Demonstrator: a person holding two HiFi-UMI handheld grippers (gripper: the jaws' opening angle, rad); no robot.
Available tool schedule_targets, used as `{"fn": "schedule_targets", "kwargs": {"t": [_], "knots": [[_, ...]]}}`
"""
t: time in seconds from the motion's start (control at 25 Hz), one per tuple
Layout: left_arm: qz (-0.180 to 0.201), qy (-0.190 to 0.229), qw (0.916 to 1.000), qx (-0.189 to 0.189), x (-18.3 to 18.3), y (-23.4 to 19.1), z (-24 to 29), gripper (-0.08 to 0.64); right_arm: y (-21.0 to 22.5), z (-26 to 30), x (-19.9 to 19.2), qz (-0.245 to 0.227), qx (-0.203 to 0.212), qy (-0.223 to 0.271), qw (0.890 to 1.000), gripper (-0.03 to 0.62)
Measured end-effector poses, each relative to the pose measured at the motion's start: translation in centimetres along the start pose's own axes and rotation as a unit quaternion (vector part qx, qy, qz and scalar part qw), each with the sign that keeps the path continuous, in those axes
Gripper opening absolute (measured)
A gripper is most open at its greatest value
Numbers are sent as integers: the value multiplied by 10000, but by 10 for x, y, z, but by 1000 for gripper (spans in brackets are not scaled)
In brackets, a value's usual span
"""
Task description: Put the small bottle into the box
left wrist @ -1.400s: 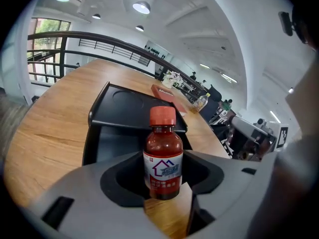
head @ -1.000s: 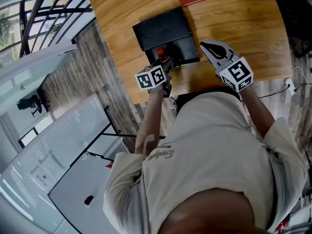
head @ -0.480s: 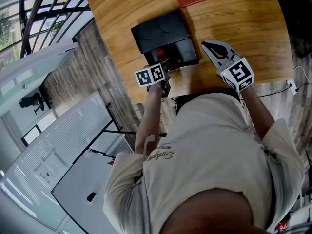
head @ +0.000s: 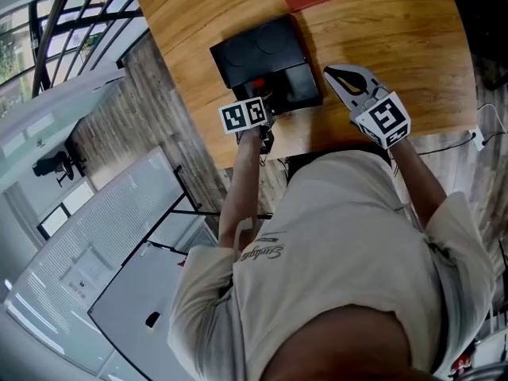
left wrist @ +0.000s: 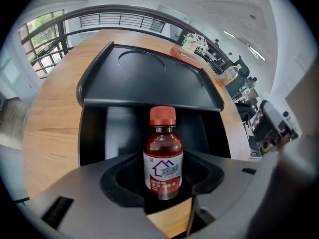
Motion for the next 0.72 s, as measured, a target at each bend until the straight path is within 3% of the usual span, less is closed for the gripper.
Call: {"fn": "schedule_targets", "kwargs": {"t": [0.2, 0.48, 0.72], "knots": [[-23, -277, 9995, 157, 1, -2, 5, 227, -3, 3, -1, 6, 51, -47, 10000, -5], [-106, -863, 9962, 89, -1, -2, 13, 227, -2, 11, -1, 27, 172, -72, 9998, -6], [-219, -911, 9956, 85, 1, -4, 13, 227, 6, 12, -4, 24, 166, -158, 9997, -5]]}}
Point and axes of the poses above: the fingertips, and each gripper's own axes: z forward along the fingers, y to its right, x out of its top, the point moved 5 cm from there along -z, backward along the fingers, and after that the axes turned 2 degrees about -x, right-handed, at the moved point
